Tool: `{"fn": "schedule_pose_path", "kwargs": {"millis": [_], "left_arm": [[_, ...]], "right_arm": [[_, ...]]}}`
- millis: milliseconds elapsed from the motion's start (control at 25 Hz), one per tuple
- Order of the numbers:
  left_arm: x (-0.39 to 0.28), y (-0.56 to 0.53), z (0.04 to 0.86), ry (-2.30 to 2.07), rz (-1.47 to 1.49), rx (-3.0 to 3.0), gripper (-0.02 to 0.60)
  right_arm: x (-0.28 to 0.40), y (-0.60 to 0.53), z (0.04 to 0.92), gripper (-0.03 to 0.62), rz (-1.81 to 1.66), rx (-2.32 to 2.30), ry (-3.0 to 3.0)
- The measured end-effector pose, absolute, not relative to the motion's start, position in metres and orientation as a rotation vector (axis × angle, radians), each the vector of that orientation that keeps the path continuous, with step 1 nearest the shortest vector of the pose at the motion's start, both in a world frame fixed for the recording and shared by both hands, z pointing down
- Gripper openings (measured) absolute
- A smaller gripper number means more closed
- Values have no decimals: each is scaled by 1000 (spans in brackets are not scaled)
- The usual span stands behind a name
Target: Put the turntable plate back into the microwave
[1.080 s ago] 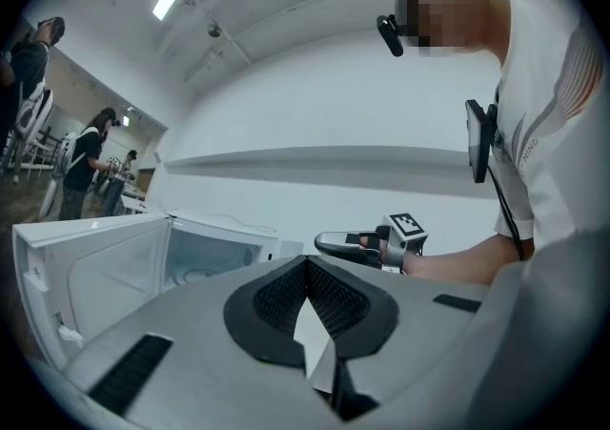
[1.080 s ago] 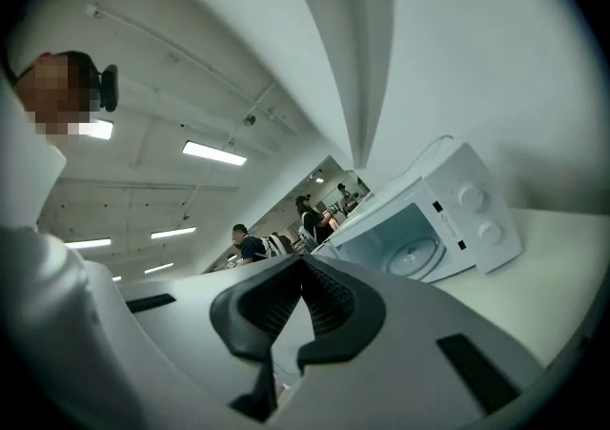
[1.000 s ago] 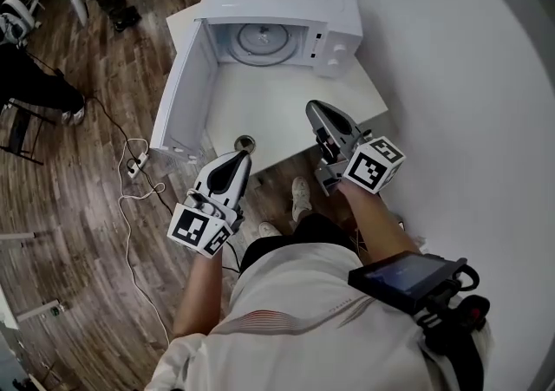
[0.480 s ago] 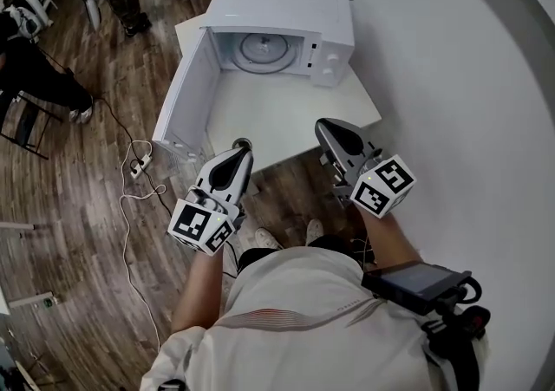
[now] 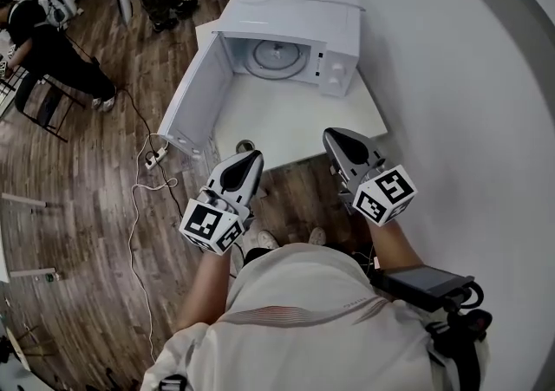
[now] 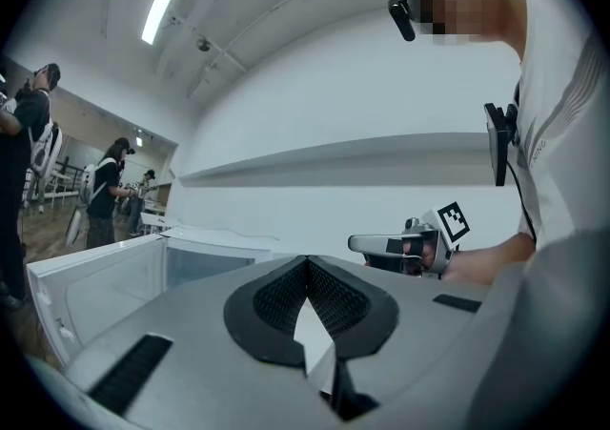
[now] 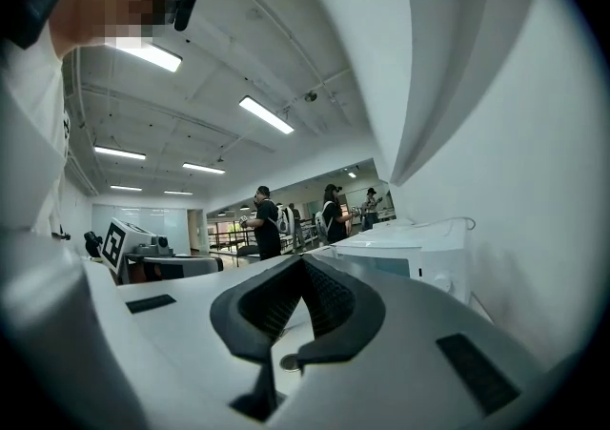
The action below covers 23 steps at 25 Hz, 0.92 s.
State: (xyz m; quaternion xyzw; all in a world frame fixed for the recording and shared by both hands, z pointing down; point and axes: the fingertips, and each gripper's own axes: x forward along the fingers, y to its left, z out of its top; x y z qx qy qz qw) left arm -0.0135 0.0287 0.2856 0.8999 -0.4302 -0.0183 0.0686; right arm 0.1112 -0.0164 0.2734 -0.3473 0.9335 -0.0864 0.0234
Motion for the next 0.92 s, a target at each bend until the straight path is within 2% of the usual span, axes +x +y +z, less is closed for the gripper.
{"fn": "schedule_pose_path", "kwargs": {"millis": [920], "left_arm": [[-4,31,277,-1359,-53,2702,9]], "right_arm": [[119,-20,267,3,-228,-1052,2912]]}}
